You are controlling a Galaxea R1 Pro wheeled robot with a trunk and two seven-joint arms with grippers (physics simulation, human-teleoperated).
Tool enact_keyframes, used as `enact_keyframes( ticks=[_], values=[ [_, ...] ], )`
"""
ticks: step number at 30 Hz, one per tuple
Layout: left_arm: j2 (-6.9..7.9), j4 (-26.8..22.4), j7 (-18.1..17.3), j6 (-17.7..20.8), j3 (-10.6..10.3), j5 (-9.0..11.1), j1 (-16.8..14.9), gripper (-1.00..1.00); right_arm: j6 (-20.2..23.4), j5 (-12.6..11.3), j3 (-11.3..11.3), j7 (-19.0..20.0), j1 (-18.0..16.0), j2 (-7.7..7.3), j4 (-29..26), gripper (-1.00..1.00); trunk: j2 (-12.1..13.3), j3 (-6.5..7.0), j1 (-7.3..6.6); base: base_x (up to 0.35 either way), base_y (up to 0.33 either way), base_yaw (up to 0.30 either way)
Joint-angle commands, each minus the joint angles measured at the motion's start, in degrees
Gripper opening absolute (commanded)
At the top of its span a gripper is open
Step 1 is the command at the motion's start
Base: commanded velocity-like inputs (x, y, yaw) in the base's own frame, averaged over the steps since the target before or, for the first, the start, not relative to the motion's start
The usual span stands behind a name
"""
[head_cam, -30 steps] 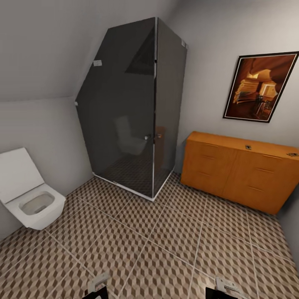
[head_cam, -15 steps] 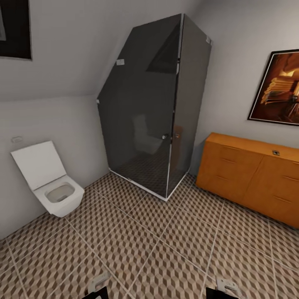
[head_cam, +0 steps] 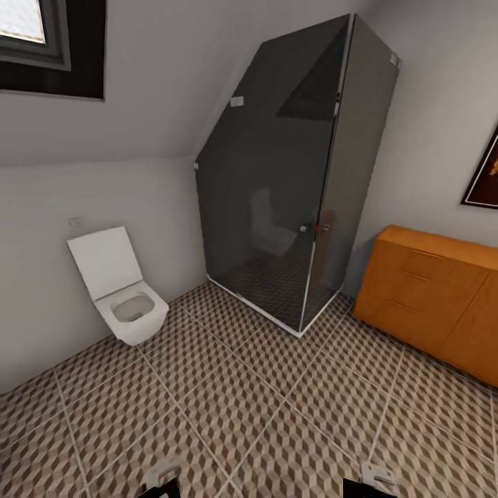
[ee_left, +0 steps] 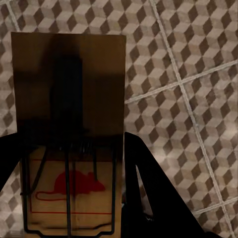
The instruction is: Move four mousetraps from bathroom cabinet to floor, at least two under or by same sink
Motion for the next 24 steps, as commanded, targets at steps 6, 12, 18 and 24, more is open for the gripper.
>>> enact_keyframes(
  ticks=[6,12,18,24],
  values=[
    [-0.02,0.0,0.3,-0.1,-0.5,0.3,0.2,-1.00,-0.2,-0.2,-0.3,0.0,-0.1,-0.01,0.1,-1.00,-0.1,-0.27,0.02,0.000,0.000,0.272],
    [-0.09,0.0,0.3,-0.1,-0.5,0.3,0.2,-1.00,-0.2,-0.2,-0.3,0.0,-0.1,0.05,0.1,-1.00,-0.1,-0.44,0.02,0.000,0.000,0.272],
    [-0.11,0.0,0.3,-0.1,-0.5,0.3,0.2,-1.00,-0.2,-0.2,-0.2,0.0,-0.1,0.07,0.1,-1.00,-0.1,-0.62,0.02,0.000,0.000,0.272],
    [-0.30,0.0,0.3,-0.1,-0.5,0.3,0.2,-1.00,-0.2,-0.2,-0.2,0.0,-0.1,0.10,0.1,-1.00,-0.1,-0.79,0.02,0.000,0.000,0.272]
  ],
)
